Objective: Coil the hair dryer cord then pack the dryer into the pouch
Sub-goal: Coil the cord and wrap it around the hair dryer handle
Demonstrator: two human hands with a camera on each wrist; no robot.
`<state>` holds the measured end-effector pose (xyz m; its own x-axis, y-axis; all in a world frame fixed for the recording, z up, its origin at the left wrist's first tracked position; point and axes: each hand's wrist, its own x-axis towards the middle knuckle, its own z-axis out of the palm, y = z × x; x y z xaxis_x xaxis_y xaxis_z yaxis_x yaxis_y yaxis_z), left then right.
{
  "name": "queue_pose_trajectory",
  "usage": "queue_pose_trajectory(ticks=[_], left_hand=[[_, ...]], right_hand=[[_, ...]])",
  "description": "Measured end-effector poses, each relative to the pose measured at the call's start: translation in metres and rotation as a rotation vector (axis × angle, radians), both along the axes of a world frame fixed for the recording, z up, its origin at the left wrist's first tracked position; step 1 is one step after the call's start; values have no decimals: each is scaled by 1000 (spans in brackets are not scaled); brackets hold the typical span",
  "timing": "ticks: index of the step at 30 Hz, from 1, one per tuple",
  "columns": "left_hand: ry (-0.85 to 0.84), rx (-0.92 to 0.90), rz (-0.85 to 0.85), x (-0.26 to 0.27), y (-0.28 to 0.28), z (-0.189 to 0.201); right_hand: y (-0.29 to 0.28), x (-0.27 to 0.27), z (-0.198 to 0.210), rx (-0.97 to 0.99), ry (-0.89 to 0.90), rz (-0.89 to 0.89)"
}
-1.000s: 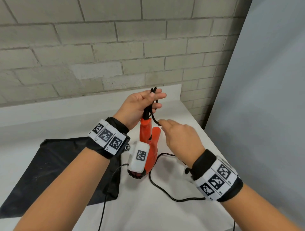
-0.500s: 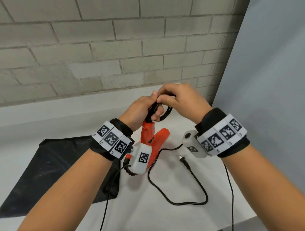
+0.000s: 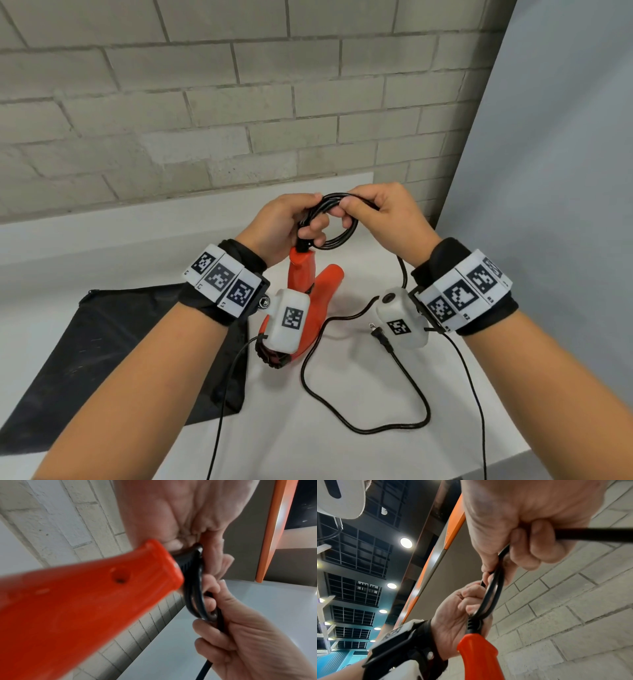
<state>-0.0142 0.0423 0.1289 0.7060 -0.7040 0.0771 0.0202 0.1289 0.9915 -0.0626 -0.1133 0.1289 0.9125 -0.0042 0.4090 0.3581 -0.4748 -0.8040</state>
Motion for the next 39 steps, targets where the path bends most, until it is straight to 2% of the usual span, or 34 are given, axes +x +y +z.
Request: queue_pose_trajectory(ticks=[3, 5, 7, 10, 13, 18, 26, 29, 32, 36, 39], left_hand=[[-108, 85, -7, -1, 0, 1], [-92, 78, -9, 0, 0, 0], [-39, 37, -2, 2, -1, -1], [34, -28, 12, 4, 0, -2], [79, -108, 83, 6, 1, -4], [34, -143, 162, 7, 3, -8], [-134, -108, 241, 2, -2, -16], [-187, -71, 313, 0, -8, -16], [-198, -16, 327, 0, -11, -17], [-307, 147, 284, -3, -9, -13], [-399, 258, 186, -11, -9, -6]], right_hand=[[0, 1, 1, 15, 25, 66], [-1, 3, -7, 126, 12, 111], [-3, 4, -23, 173, -26, 43], [1, 3, -49, -77, 40, -88], [13, -7, -69, -337, 180, -103], [30, -27, -80, -475, 292, -118], [35, -41, -56, -913, 105, -184], [39, -43, -45, -1025, -75, -189], [38, -41, -41, -1033, -313, -238], [26, -35, -25, -1029, -409, -238], [20, -28, -1, -971, -426, -243]])
